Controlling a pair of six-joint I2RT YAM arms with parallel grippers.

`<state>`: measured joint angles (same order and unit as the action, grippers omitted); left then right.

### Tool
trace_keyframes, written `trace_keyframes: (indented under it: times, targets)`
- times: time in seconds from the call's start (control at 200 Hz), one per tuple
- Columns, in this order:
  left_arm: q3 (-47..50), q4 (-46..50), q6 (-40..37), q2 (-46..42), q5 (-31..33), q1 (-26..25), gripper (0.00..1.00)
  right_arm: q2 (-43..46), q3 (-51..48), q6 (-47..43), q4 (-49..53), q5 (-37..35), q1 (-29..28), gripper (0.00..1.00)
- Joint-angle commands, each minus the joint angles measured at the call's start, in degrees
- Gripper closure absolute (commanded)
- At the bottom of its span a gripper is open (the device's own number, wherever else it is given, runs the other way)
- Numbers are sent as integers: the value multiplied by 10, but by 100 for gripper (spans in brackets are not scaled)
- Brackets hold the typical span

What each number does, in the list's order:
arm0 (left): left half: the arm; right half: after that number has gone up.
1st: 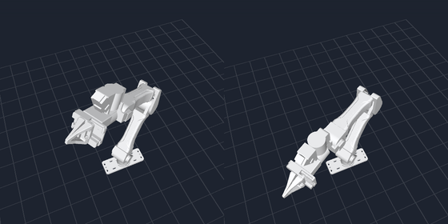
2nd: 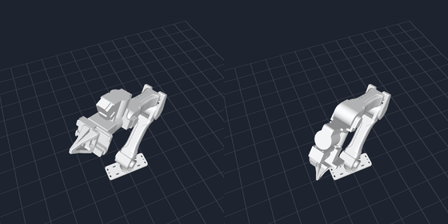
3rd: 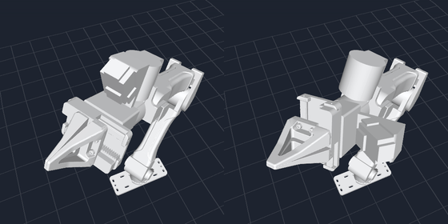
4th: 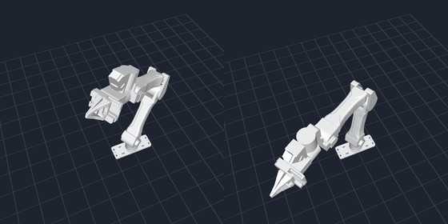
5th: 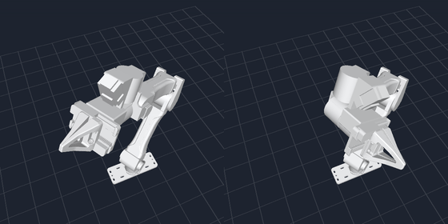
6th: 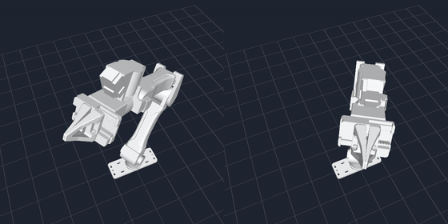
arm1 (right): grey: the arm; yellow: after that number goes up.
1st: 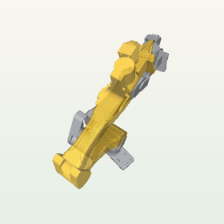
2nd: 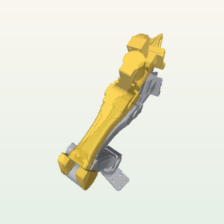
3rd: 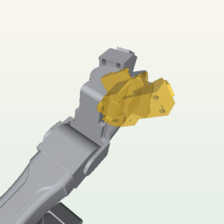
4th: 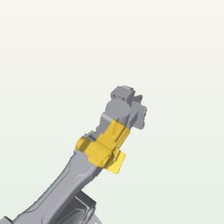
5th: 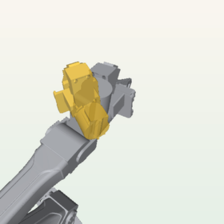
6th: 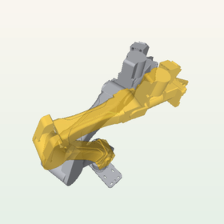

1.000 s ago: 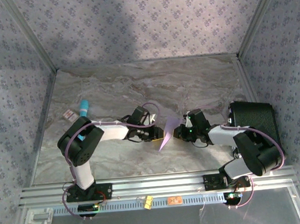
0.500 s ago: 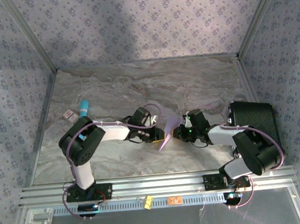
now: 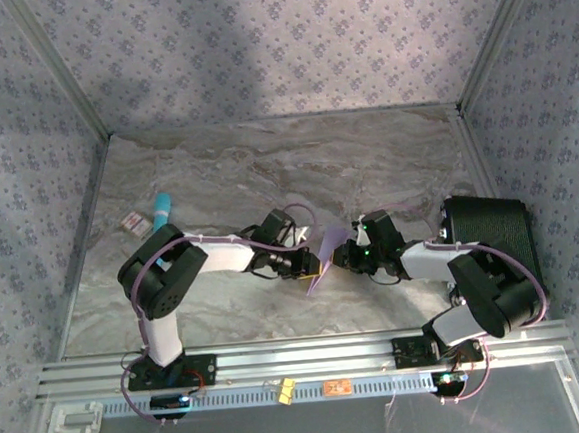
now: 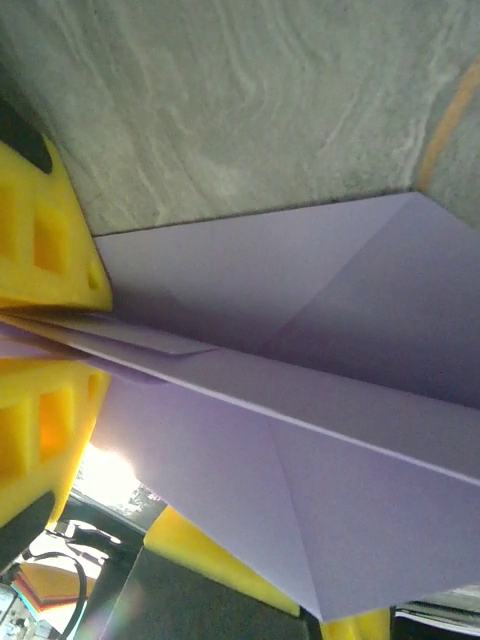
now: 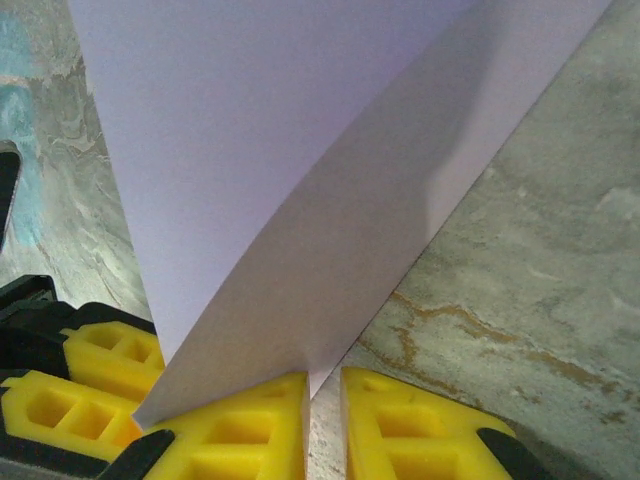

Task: Fold a paper plane with a square sheet of paper (pick it up from the middle)
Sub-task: Move the paper plane to the center of the table.

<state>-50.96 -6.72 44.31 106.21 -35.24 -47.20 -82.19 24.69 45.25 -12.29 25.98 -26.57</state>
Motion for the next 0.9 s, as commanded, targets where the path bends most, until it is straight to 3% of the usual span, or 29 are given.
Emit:
trace_keyframes:
  times: [0.0, 0.225, 0.47, 0.615, 0.74, 0.895]
  targets:
    - [-14, 14, -12, 1, -15, -4, 87, -6, 6, 5, -1, 4, -2, 83]
    - [-5, 49, -17, -56, 50, -4, 94, 19, 10, 1, 23, -11, -1, 83]
    - [-2, 216, 8, -171, 325, -7, 96, 67, 31, -14, 75, -47, -1, 83]
    - [-5, 279, 27, -203, 422, -7, 95, 64, 46, -12, 78, -49, -6, 82]
    - [-14, 309, 32, -197, 450, -7, 94, 53, 60, -12, 79, -51, -16, 82]
    - [-14, 298, 40, -179, 431, -8, 94, 35, 75, -11, 78, -47, -28, 82]
